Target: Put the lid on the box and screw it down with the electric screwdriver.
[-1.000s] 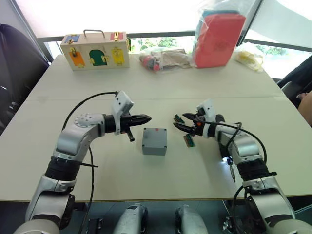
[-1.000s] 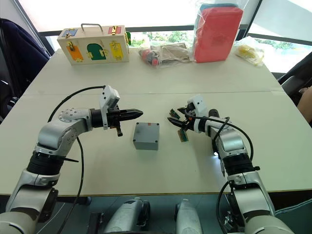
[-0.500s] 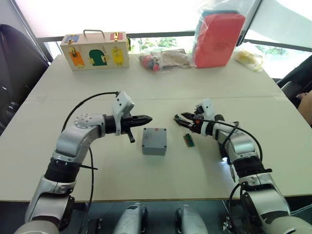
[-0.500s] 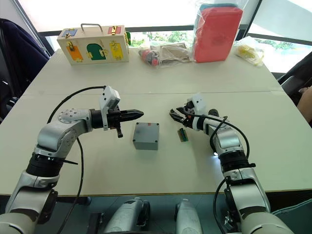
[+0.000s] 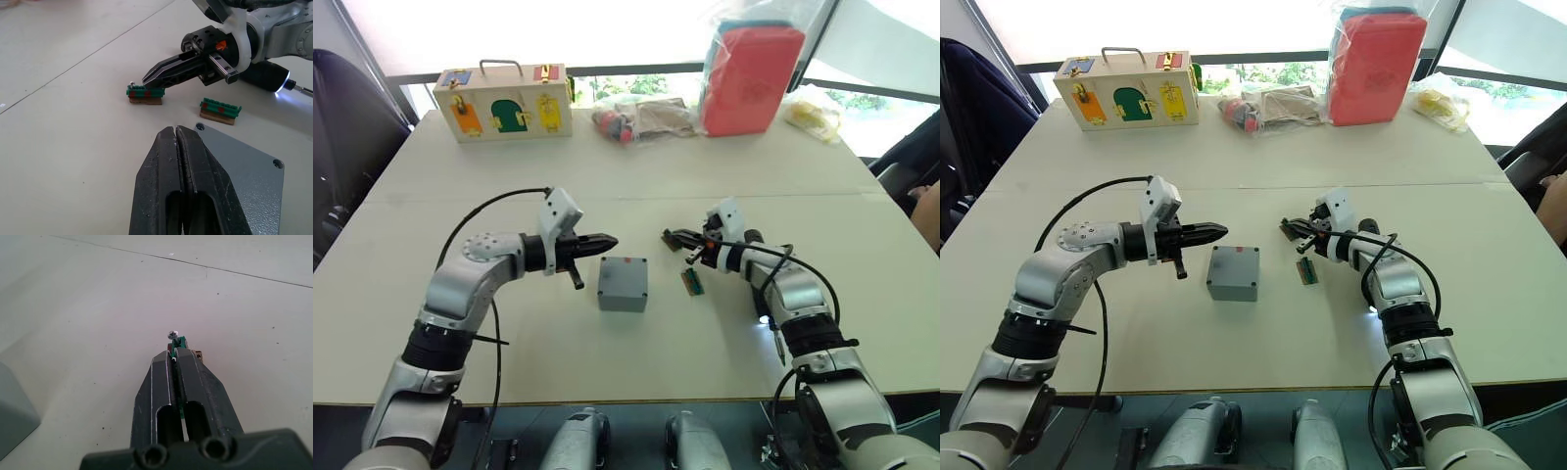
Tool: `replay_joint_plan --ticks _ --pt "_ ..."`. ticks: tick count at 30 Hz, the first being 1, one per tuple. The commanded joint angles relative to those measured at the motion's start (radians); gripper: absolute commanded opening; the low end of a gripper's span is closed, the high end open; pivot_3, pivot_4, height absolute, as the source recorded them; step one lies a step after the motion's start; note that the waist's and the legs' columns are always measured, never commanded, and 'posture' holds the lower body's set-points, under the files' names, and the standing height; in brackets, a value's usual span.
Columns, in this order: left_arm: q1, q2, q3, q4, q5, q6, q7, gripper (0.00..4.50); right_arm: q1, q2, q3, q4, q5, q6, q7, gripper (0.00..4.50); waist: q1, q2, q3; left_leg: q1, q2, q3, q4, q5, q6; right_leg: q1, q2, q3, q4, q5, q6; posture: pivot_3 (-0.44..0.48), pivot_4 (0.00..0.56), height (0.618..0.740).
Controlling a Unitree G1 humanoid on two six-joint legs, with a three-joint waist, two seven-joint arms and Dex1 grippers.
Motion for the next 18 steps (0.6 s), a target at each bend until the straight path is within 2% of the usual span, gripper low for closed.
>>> replay_joint_plan --ticks 1,10,18 --pt "-0.007 0.005 0.04 -0.031 -0.005 -0.019 0.014 0.0 -0.021 0.005 -0.018 -0.059 0.001 -0.023 -0.005 0.05 0.0 0.0 0.0 0.0 0.0 0.0 0.0 0.0 0.0 0.0 0.0 0.0 0.0 0.0 0.0 0.0 0.15 0.74" --pt "0.032 0.038 0.092 -0.079 -0.036 0.01 0.027 0.0 0.04 -0.024 -0.045 -0.271 0.042 0.081 -0.014 0.05 -0.003 0.0 0.0 0.0 0.0 0.0 0.0 0.0 0.0 -0.001 0.0 0.0 0.0 0.0 0.0 0.0 0.15 0.74" --pt "0.106 0.066 0.169 -0.175 -0.076 0.041 0.071 0.0 0.136 -0.013 -0.095 -0.581 0.158 0.237 -0.044 0.05 -0.01 0.0 0.0 0.0 0.0 0.0 -0.001 0.0 0.0 -0.001 0.0 0.001 0.0 0.0 0.0 0.0 0.15 0.74"
